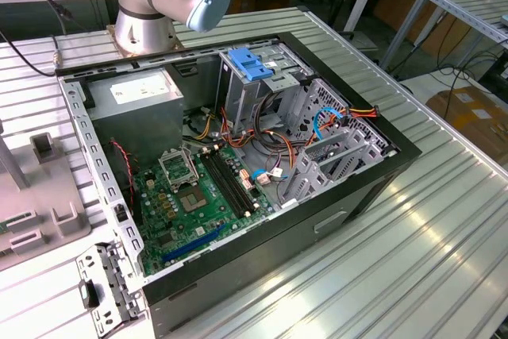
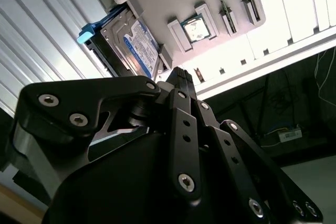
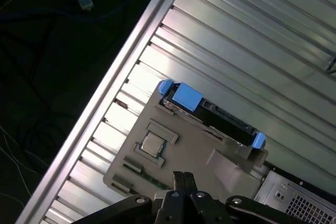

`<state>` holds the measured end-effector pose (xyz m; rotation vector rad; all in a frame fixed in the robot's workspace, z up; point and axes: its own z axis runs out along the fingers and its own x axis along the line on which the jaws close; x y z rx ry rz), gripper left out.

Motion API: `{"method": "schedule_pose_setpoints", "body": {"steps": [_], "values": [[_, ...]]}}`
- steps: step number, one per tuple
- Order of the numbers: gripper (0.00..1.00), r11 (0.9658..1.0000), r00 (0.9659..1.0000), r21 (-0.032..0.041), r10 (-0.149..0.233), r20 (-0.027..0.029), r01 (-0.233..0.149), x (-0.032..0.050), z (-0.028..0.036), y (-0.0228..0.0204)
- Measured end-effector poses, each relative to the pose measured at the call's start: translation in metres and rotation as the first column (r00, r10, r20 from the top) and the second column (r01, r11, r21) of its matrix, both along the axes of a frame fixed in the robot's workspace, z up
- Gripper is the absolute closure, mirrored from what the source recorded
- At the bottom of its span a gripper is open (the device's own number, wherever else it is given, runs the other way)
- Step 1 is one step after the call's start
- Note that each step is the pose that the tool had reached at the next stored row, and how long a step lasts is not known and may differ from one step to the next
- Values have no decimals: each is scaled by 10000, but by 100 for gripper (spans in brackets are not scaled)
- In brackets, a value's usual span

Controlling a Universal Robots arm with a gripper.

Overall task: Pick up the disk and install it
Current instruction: 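Pick up the disk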

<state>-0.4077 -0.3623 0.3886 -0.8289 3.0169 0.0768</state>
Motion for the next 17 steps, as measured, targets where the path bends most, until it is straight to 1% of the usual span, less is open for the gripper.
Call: {"method": "schedule_pose_setpoints", "body": {"steps": [3,5,11,13,17], "values": [[89,9999,9999,0,153,0,-153,0,0,0],[89,9995,9995,0,324,0,-324,0,0,0],[89,9982,9982,0,594,0,-594,0,0,0],[89,9957,9957,0,923,0,-923,0,0,0],[89,9924,9924,0,1234,0,-1234,0,0,0]]}}
